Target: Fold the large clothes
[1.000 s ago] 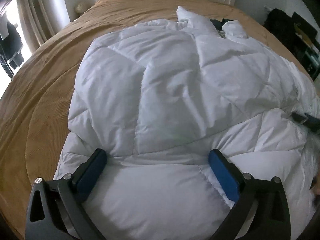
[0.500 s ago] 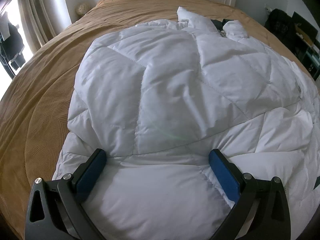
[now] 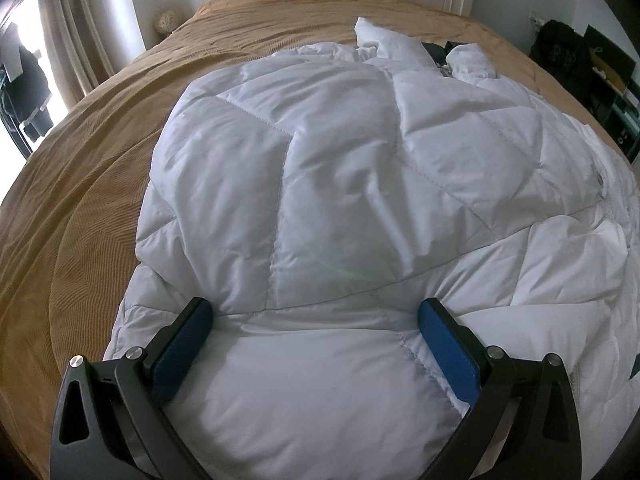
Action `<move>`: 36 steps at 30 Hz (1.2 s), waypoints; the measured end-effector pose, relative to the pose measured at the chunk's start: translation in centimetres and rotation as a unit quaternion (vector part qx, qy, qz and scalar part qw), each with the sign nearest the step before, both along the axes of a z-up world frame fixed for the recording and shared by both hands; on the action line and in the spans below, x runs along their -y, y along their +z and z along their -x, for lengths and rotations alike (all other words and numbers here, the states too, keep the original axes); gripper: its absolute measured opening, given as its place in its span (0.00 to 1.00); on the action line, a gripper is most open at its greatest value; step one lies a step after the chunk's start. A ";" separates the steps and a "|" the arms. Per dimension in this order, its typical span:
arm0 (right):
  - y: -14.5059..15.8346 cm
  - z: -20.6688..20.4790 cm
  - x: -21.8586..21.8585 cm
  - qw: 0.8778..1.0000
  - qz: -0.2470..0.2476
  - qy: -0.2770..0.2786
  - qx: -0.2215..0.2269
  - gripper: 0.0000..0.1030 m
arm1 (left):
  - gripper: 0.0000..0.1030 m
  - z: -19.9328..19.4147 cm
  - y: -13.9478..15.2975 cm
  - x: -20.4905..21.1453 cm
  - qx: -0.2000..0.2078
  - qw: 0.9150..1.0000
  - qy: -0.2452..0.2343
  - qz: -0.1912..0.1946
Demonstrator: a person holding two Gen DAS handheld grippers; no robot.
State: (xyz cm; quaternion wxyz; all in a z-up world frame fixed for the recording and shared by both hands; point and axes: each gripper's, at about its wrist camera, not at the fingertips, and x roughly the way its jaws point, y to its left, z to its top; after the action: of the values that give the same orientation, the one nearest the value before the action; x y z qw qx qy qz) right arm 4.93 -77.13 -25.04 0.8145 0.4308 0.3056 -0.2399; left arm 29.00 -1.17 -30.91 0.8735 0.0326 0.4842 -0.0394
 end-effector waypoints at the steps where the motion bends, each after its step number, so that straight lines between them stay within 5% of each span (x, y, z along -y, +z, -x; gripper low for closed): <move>1: 1.3 0.0 -0.8 1.000 0.011 0.009 0.016 0.15 | 1.00 0.0 0.0 0.0 0.000 1.000 0.000 0.000; 8: 9.8 -2.4 -10.3 0.979 0.005 0.124 0.163 0.13 | 1.00 -0.1 0.0 -0.2 0.002 1.000 0.000 0.005; 14: 15.6 -7.7 -23.3 0.934 -0.021 0.257 0.248 0.13 | 1.00 0.0 0.4 -0.5 0.007 1.000 0.001 0.020; 18: 16.4 -11.4 -33.4 0.904 -0.028 0.342 0.255 0.13 | 0.99 0.3 0.9 -1.0 0.009 0.999 -0.001 0.038; 24: 10.2 -17.6 -46.9 0.871 -0.057 0.455 0.177 0.13 | 0.99 1.2 2.8 -3.8 0.021 0.996 0.019 0.088; 28: 2.8 -20.1 -53.8 0.858 -0.001 0.507 0.081 0.16 | 0.99 1.6 4.2 -7.0 0.035 0.993 0.049 0.104; 32: -3.9 -21.1 -56.0 0.852 0.040 0.521 0.006 0.18 | 0.99 1.1 4.8 -8.8 0.035 0.989 0.067 0.124; 36: -3.2 -20.9 -56.1 0.851 0.056 0.522 0.002 0.26 | 0.99 0.3 5.3 -9.2 0.031 0.986 0.072 0.149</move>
State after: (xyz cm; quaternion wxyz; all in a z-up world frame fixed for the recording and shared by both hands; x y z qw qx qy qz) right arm 25.79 -21.07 -28.20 0.8431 0.1619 0.4701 0.2048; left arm 28.72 8.05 -25.59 0.8838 -0.1314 0.4465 -0.0474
